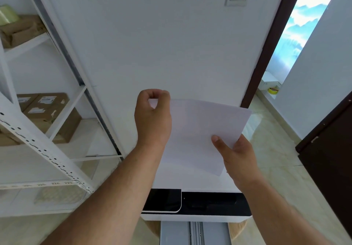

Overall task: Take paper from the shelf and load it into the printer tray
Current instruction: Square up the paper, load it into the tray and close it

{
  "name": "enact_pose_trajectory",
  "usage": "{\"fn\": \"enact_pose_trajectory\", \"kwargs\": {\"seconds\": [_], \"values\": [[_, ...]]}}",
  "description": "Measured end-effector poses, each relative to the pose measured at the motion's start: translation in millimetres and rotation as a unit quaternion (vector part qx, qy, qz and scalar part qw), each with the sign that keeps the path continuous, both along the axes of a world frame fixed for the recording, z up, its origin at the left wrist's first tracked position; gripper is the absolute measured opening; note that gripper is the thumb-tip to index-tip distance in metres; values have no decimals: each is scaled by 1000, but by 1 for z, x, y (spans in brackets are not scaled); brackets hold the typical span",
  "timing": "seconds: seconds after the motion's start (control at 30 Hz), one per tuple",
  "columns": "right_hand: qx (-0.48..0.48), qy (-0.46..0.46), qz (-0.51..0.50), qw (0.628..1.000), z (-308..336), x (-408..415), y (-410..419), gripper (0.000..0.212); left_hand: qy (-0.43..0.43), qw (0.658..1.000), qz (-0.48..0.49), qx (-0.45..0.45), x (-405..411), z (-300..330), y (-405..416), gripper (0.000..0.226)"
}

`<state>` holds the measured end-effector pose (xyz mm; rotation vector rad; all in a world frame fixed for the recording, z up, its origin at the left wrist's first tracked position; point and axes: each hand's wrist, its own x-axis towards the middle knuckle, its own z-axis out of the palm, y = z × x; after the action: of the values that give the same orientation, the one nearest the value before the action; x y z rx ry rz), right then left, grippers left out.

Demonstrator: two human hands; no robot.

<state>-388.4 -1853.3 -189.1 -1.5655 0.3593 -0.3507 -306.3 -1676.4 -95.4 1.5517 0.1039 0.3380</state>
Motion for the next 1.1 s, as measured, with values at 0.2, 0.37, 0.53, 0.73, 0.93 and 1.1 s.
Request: {"fn": "enact_pose_trajectory", "kwargs": {"seconds": [0.2, 0.37, 0.53, 0.73, 0.93, 1.1], "values": [[-1, 0, 5, 1000, -2, 0, -2, 35, -201, 949, 27, 241, -7, 1, 3, 25], [0, -11, 14, 1000, -1, 1, -3, 30, -284, 690, -67, 662, -26, 6, -13, 69], [-46, -19, 34, 998, -1, 0, -3, 23, -339, 645, -147, 669, -36, 1, -40, 81], [-73, -21, 41, 996, -1, -1, -5, 21, -376, 638, -160, 652, -44, -5, -52, 79], [-54, -39, 41, 997, 2, -1, -4, 18, -404, 670, -144, 606, -38, 0, -42, 75], [-34, -5, 17, 999, -3, 2, -7, 25, -182, 962, 4, 202, -11, -40, 34, 83]]}}
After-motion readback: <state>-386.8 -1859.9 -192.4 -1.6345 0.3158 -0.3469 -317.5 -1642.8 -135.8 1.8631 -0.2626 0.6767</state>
